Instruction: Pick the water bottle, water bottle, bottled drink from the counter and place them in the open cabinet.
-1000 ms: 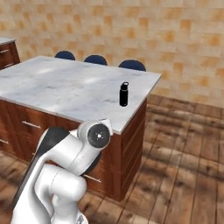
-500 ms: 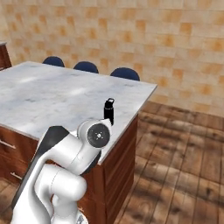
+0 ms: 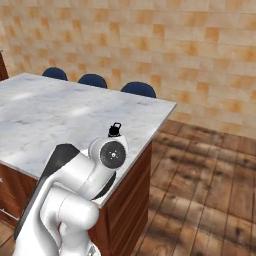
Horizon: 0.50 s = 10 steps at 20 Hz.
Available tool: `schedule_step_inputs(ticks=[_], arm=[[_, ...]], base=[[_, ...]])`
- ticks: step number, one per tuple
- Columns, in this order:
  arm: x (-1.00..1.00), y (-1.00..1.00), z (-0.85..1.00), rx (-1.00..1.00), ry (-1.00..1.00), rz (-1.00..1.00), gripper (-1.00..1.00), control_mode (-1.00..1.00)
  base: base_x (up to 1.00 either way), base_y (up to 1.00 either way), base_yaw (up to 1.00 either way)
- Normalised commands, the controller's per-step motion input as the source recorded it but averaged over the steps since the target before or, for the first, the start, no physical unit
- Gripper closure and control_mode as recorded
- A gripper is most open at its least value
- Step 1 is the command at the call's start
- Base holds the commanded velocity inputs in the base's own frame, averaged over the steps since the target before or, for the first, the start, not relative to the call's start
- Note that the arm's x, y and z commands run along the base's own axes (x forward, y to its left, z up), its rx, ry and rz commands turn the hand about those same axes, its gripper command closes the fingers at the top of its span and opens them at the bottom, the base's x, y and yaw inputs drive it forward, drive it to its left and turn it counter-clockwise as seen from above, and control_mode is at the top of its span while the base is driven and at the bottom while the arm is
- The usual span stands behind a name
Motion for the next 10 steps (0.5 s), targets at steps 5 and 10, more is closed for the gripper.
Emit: schedule_step_inputs(ticks=[5,10], arm=[[0.0,0.0,0.0,0.0,0.0,0.0,-1.0,1.0],[0.0,0.0,0.0,0.0,0.0,0.0,-1.0,1.0]], base=[[0.34,0.0,0.0],[0.02,0.0,0.0]])
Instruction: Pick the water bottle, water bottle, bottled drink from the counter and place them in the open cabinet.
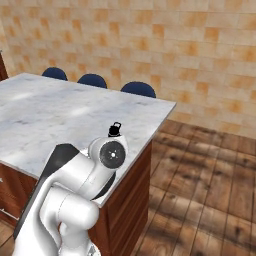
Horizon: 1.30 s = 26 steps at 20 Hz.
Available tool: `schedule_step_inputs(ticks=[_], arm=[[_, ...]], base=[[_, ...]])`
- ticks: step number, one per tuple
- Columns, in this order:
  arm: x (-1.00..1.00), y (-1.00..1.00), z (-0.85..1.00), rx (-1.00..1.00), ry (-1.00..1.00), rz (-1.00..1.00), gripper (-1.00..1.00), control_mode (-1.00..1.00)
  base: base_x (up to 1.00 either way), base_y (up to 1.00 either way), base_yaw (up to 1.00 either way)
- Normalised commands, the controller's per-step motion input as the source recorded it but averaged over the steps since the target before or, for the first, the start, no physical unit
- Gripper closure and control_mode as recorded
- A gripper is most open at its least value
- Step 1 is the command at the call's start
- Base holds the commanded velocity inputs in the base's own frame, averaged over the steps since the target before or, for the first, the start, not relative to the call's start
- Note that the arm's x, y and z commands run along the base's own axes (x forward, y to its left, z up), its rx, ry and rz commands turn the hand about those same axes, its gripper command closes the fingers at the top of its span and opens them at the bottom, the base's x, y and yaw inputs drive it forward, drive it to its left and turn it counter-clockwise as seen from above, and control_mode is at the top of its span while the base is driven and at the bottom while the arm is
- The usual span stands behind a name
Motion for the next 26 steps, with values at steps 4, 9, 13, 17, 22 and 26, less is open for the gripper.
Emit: schedule_step_inputs(ticks=[4,9,13,17,22,26], arm=[[0.0,0.0,0.0,0.0,0.0,0.0,-1.0,1.0],[0.0,-0.02,0.0,0.0,0.01,0.01,-1.0,-1.0],[0.0,-0.23,0.23,0.12,0.0,0.25,-1.0,-1.0],[0.12,-0.28,0.09,0.11,0.0,0.38,-1.0,-1.0],[0.41,-0.2,-0.16,0.01,0.0,0.26,-1.0,-1.0],[0.6,-0.01,-0.21,0.0,0.0,0.09,-1.0,-1.0]], base=[[0.0,0.0,0.0],[0.0,0.0,0.0],[0.0,0.0,0.0],[0.0,0.0,0.0],[0.0,0.0,0.0],[0.0,0.0,0.0]])
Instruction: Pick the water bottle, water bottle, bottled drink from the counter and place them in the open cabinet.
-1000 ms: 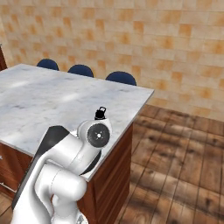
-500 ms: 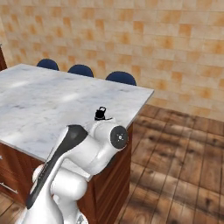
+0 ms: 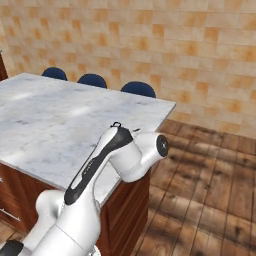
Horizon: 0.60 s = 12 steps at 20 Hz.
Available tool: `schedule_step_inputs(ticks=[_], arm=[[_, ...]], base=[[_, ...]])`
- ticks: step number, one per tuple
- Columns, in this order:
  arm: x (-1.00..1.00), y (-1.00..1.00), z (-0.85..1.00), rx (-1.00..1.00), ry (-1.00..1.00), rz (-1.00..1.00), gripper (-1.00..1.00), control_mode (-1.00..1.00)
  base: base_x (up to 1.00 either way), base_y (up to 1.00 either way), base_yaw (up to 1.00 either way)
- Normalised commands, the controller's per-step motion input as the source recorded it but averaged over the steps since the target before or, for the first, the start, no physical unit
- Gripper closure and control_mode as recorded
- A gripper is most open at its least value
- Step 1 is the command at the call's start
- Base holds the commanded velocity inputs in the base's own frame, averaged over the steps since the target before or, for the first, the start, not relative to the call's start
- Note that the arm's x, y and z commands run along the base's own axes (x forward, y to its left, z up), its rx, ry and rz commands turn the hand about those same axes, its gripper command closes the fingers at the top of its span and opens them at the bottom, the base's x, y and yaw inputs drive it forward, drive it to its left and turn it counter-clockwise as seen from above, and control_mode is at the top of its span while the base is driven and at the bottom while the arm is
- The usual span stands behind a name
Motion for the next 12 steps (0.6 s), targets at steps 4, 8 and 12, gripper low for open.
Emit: schedule_step_inputs(ticks=[4,8,12], arm=[[0.62,0.01,-0.31,0.0,-0.06,0.04,-1.0,-1.0],[0.46,0.07,-0.38,0.0,-0.22,0.0,-1.0,-1.0],[0.53,0.0,-0.28,0.0,-0.02,0.0,-1.0,-1.0]], base=[[0.0,0.0,0.0],[0.0,0.0,0.0],[0.0,0.0,0.0]])
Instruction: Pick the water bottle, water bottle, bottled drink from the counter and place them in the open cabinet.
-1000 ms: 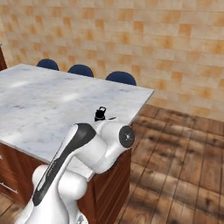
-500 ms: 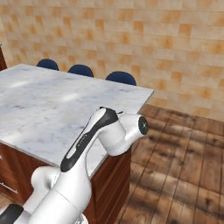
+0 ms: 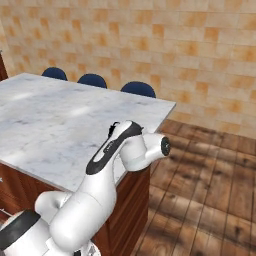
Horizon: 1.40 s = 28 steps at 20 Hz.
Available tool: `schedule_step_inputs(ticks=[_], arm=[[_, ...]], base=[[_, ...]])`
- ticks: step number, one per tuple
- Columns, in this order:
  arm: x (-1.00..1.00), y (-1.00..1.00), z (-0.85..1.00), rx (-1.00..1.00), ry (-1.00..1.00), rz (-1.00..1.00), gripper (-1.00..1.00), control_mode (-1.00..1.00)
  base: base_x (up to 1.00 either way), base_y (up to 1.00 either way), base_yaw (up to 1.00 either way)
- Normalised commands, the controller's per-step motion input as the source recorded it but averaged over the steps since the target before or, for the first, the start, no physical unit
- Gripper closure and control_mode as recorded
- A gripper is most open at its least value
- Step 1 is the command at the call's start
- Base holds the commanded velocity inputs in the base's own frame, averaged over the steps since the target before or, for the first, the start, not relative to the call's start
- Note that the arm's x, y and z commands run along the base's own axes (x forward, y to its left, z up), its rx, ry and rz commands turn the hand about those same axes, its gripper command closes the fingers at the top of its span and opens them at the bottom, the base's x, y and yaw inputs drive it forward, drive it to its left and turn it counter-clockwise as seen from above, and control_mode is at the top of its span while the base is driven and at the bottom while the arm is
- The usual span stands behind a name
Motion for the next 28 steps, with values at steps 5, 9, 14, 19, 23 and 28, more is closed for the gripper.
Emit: schedule_step_inputs(ticks=[5,9,14,19,23,28], arm=[[0.6,0.0,-0.16,0.0,0.19,0.0,-1.0,-1.0],[0.48,0.0,-0.15,0.0,0.25,0.0,-1.0,-1.0],[0.32,0.02,-0.22,0.0,0.04,0.0,-1.0,-1.0],[0.09,0.0,-0.27,0.0,-0.02,0.0,-1.0,-1.0],[0.11,0.04,-0.24,0.0,-0.12,0.0,-1.0,-1.0],[0.25,0.0,-0.14,0.0,-0.09,0.03,-1.0,-1.0]], base=[[0.0,0.0,0.0],[0.0,0.0,0.0],[0.0,0.0,0.0],[0.0,0.0,0.0],[0.0,0.0,0.0],[0.0,0.0,0.0]])
